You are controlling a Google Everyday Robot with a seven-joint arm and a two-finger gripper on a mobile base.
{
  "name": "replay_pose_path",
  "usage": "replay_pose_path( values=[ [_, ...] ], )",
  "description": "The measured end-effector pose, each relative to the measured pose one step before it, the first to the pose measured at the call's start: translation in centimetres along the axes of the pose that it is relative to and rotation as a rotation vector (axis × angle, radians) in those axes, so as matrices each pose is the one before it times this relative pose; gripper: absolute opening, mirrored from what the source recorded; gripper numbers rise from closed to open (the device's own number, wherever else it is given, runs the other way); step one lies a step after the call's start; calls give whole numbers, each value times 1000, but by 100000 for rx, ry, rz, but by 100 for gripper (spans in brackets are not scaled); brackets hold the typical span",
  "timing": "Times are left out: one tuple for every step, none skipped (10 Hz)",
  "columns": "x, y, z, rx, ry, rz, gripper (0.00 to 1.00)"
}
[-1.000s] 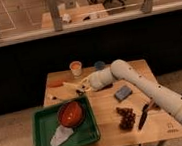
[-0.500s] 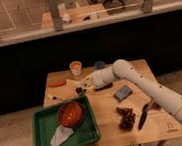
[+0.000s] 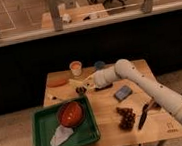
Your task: Place banana in metal cup
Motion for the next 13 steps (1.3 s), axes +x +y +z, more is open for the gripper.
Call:
replay_pose_path(
  values=[
    [255, 194, -119, -642, -95, 68, 7],
    [60, 102, -22, -377, -160, -219, 7],
    [80, 130, -47, -444, -43, -347, 7],
    [113, 245, -150, -562, 0, -1614, 7],
    [93, 79, -241, -426, 443, -1319, 7],
    [93, 86, -72, -504, 109, -341, 7],
    [-26, -11, 5, -152, -93, -57, 7],
    [-38, 23, 83, -509, -203, -174, 7],
    [4, 48, 81, -653, -123, -176, 7],
    [59, 104, 18, -510, 38, -80, 7],
    [89, 148, 8, -1064, 264, -631, 7],
    [37, 127, 66, -867, 214, -575, 7],
    [-15, 68, 102, -684, 114, -508, 7]
  ],
)
